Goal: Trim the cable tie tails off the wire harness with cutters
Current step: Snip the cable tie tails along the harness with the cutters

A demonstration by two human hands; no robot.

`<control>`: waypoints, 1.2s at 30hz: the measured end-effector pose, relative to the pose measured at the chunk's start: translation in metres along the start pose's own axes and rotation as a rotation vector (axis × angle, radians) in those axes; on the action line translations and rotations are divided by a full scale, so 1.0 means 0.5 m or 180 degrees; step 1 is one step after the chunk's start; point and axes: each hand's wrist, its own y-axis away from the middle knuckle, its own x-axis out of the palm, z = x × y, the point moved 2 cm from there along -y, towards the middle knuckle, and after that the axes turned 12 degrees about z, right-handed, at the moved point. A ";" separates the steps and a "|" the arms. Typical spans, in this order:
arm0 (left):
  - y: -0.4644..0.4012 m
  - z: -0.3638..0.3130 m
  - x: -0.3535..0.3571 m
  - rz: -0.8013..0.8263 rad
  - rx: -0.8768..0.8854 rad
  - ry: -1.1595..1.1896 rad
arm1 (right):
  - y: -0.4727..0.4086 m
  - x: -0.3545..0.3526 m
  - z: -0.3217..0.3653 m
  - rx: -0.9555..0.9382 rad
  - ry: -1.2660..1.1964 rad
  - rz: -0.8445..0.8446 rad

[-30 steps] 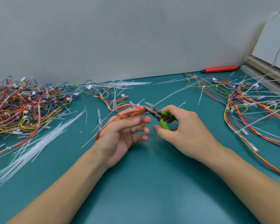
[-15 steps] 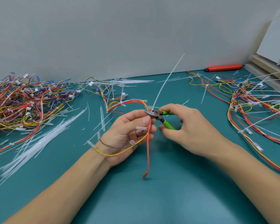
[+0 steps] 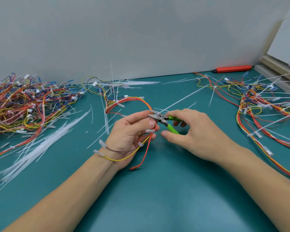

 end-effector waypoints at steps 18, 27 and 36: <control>0.008 -0.009 -0.004 0.0121 -0.0481 -0.0038 | -0.010 0.009 -0.017 -0.0147 -0.0194 -0.0063; 0.004 -0.005 -0.008 0.0103 -0.0470 -0.0014 | -0.016 0.012 -0.018 -0.0224 -0.0309 -0.0039; 0.001 0.001 -0.008 0.0085 -0.0368 -0.0039 | -0.014 0.024 -0.017 0.0154 -0.0030 -0.0087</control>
